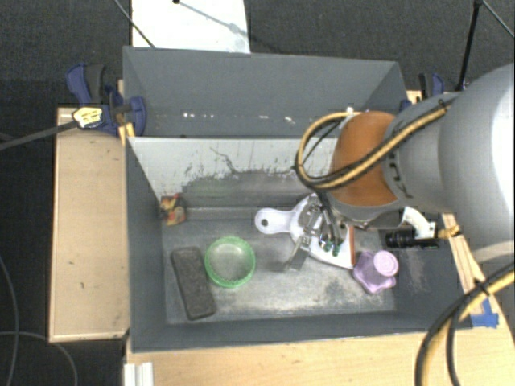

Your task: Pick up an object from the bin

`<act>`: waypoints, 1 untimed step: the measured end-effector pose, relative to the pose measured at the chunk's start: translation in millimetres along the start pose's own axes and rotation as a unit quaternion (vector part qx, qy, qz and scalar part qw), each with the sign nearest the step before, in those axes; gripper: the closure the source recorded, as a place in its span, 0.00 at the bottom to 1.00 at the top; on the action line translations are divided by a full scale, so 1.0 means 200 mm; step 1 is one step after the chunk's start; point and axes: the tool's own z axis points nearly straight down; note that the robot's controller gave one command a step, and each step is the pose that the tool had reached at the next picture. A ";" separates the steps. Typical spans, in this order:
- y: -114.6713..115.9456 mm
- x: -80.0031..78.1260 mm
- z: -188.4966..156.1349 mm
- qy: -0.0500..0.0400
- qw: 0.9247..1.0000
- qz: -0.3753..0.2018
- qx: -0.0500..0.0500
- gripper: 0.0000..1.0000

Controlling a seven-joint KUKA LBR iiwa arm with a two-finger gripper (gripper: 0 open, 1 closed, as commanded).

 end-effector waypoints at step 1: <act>0.06 -0.06 0.06 0.005 1.000 -0.001 0.002 1.00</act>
Offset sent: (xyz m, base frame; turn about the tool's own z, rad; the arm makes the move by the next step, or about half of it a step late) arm 0.0000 0.0000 0.0000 0.0000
